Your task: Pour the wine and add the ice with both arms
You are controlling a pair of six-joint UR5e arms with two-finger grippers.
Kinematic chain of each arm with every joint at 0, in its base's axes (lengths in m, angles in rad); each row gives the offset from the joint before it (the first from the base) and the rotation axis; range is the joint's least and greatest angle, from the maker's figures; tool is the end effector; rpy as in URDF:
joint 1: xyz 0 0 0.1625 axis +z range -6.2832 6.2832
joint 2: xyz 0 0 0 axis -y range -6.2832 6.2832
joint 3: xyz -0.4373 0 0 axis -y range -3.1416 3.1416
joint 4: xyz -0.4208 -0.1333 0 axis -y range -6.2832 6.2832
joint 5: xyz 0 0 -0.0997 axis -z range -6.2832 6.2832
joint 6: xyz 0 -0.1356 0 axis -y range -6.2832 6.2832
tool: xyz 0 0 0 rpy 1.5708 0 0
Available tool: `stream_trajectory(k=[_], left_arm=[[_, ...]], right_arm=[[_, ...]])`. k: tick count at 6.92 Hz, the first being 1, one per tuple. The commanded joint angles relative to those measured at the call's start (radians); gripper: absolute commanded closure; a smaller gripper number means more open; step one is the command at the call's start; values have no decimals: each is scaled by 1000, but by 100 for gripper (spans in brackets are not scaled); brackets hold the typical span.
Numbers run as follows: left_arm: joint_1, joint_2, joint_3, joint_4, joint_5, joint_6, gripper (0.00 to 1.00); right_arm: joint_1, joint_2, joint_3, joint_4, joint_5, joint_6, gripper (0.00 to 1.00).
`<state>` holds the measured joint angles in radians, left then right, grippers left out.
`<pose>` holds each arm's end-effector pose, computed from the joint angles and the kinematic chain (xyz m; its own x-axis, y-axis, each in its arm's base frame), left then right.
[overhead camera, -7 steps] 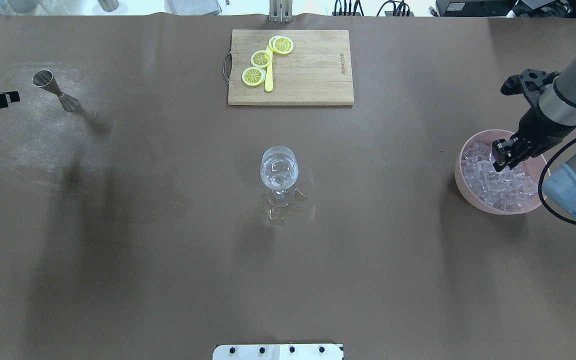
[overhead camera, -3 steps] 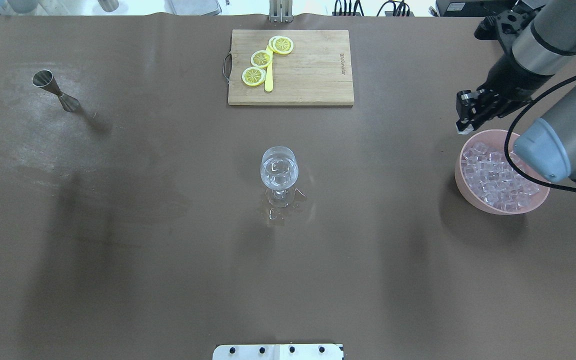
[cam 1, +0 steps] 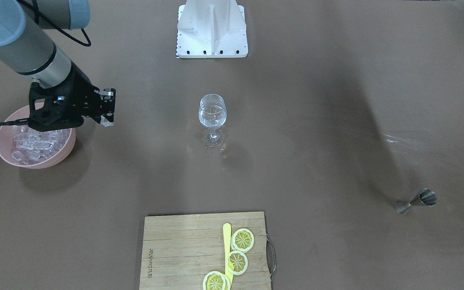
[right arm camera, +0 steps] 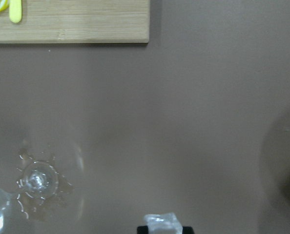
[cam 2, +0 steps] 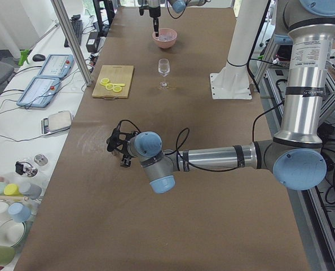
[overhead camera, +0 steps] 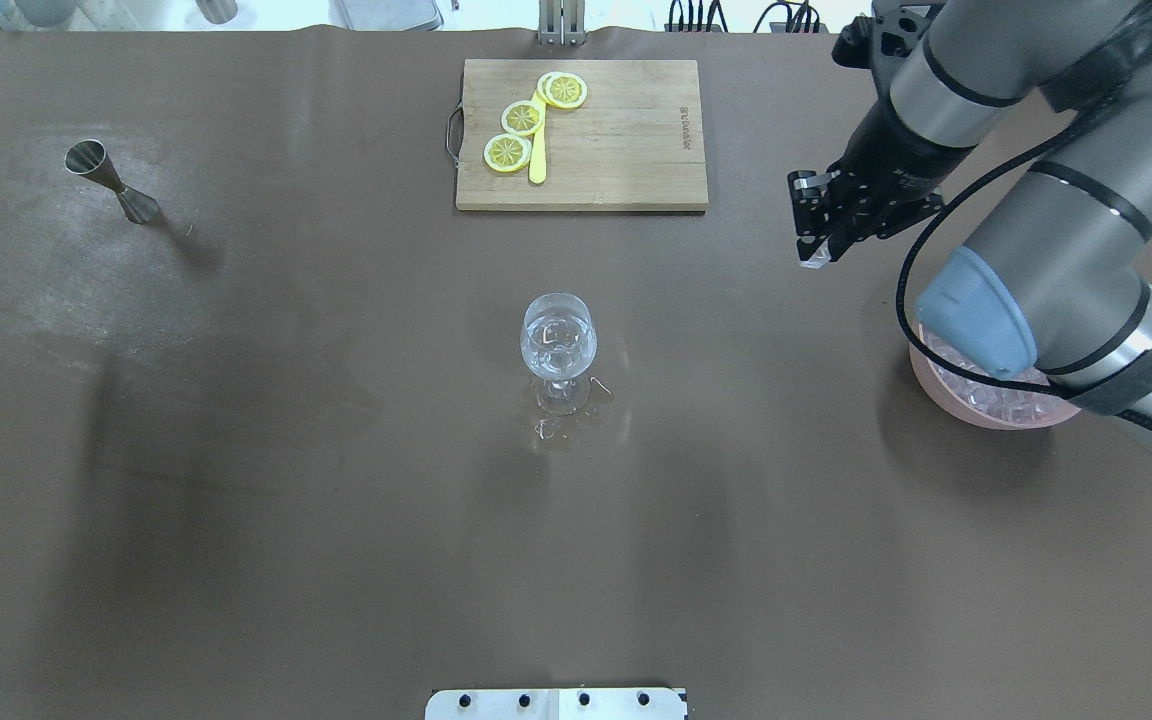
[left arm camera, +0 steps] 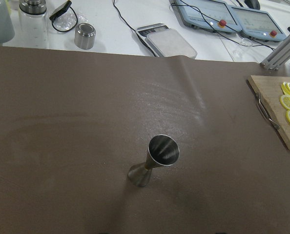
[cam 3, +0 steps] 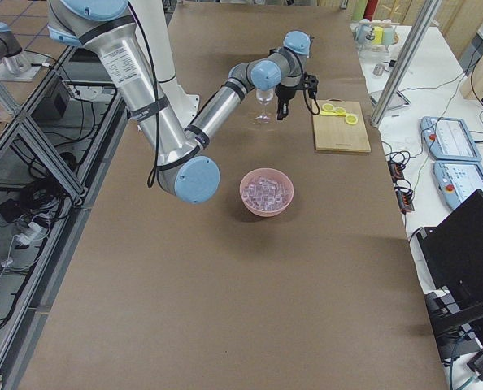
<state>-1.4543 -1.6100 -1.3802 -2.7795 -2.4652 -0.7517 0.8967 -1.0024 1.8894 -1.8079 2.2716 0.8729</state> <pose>0.0373 -0.5555 0.6178 0.4355 0.2128 -0.8747 0.3290 0.8668 0.3747 -0.3657 -0.5312 0.2270 0.6080 -0.0259 0.7935 0.0484 0.9988 -0.0045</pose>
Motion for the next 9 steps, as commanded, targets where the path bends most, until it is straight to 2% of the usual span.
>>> stream_trajectory(k=[1,4,7,9], left_arm=[[-52,19,-5,156,3,151,3],[-61,44,-10,193,11,164,3],[-80,47,-11,193,11,164,3],[-84,47,-13,193,11,164,3]], right_arm=[[-129,105,-3,5,-97,183,100],[-252,183,-7,12,-200,302,100],[-275,232,-32,13,-204,344,100],[-275,284,-105,41,-218,351,100]])
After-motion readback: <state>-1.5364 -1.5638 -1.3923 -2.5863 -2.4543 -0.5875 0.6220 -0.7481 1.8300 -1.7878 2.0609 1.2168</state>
